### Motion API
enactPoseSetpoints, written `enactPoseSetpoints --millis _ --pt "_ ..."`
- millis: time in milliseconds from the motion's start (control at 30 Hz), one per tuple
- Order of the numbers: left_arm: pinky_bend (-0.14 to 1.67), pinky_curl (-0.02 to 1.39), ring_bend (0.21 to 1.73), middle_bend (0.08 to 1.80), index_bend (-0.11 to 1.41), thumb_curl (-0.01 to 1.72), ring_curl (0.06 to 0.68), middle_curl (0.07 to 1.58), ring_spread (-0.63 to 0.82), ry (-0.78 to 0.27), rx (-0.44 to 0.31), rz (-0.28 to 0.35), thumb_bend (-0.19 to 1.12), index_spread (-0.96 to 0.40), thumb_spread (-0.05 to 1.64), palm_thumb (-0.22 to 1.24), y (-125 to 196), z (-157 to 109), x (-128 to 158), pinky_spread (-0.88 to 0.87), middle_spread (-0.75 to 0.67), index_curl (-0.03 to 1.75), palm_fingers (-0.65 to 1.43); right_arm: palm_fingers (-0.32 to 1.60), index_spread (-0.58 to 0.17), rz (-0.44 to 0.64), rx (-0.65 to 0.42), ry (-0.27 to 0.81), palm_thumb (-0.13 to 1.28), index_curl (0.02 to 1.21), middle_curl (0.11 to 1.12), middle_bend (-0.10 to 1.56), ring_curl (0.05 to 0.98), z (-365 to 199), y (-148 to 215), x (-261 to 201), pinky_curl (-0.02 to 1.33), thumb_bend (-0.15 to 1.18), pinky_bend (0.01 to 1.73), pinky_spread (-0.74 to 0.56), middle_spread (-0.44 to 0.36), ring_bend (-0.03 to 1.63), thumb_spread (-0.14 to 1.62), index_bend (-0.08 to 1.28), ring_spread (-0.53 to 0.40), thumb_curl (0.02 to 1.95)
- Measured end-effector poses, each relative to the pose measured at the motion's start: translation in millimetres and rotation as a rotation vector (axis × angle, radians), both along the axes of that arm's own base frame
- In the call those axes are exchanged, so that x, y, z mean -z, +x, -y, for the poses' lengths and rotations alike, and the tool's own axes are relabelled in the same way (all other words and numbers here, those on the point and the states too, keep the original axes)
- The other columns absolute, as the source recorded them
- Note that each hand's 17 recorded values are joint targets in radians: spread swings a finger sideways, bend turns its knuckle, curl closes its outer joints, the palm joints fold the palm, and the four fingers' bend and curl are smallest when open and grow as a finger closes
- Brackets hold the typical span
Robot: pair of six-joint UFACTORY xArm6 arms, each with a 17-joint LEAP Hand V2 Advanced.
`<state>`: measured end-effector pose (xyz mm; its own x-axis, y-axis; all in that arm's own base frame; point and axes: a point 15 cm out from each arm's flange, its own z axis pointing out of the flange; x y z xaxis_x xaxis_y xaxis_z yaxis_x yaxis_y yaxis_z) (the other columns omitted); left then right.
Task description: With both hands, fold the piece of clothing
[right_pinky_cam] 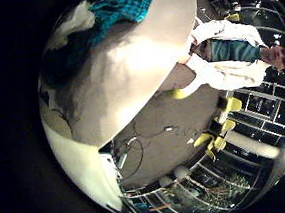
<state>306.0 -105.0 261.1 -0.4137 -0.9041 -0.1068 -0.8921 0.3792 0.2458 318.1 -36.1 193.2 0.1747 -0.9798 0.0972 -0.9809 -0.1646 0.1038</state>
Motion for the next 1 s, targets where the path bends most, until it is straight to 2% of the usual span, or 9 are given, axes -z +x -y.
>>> enactPoseSetpoints --millis 200,300,567,767,1000 --pt "1.13 0.6 1.29 0.8 0.17 0.48 0.511 1.15 -0.5 -0.005 0.01 -0.041 -0.01 -0.57 1.2 0.8 -16.7 -6.0 -9.2 -0.68 -0.69 1.48 0.91 1.0 -0.381 0.023 -0.001 -0.003 0.96 0.82 0.87 1.16 0.612 3.8 -11.0 -27.9 0.4 0.05 1.46 -0.22 -0.219 1.36 1.26 0.96 -0.265 0.53" --pt "1.13 0.6 1.29 0.79 0.17 0.48 0.511 1.15 -0.5 -0.012 0.0 -0.061 -0.01 -0.56 1.2 0.8 -27.3 -11.2 -20.1 -0.68 -0.69 1.48 0.91 0.96 -0.376 0.043 -0.007 -0.006 0.96 0.85 0.88 1.19 0.642 5.1 -11.4 -61.0 0.44 0.04 1.49 -0.2 -0.212 1.39 1.26 0.99 -0.26 0.55" --pt "1.12 0.59 1.29 0.79 0.17 0.48 0.508 1.15 -0.5 -0.033 -0.011 -0.057 -0.01 -0.54 1.2 0.8 -24.7 -22.3 -71.6 -0.68 -0.69 1.5 0.92 0.91 -0.367 0.201 0.0 -0.004 0.97 0.91 0.91 1.25 0.701 3.8 19.3 -153.4 0.52 0.02 1.53 -0.17 -0.197 1.43 1.28 1.03 -0.249 0.59" --pt "1.12 0.59 1.29 0.79 0.16 0.48 0.506 1.15 -0.5 -0.021 -0.053 -0.062 -0.01 -0.52 1.2 0.8 18.6 -35.1 -84.4 -0.69 -0.69 1.51 0.92 0.88 -0.362 0.195 -0.001 0.003 0.99 0.94 0.92 1.28 0.73 -7.6 74.3 -162.8 0.58 0.0 1.53 -0.16 -0.19 1.44 1.27 1.05 -0.245 0.62" --pt "1.11 0.59 1.29 0.8 0.16 0.49 0.507 1.15 -0.5 0.025 -0.056 -0.1 -0.01 -0.5 1.2 0.8 93.5 -44.0 -50.8 -0.68 -0.69 1.52 0.91 0.86 -0.357 0.101 -0.013 0.005 1.04 0.96 0.92 1.29 0.757 -23.9 155.9 -117.5 0.64 0.01 1.51 -0.16 -0.188 1.46 1.27 1.07 -0.243 0.65"
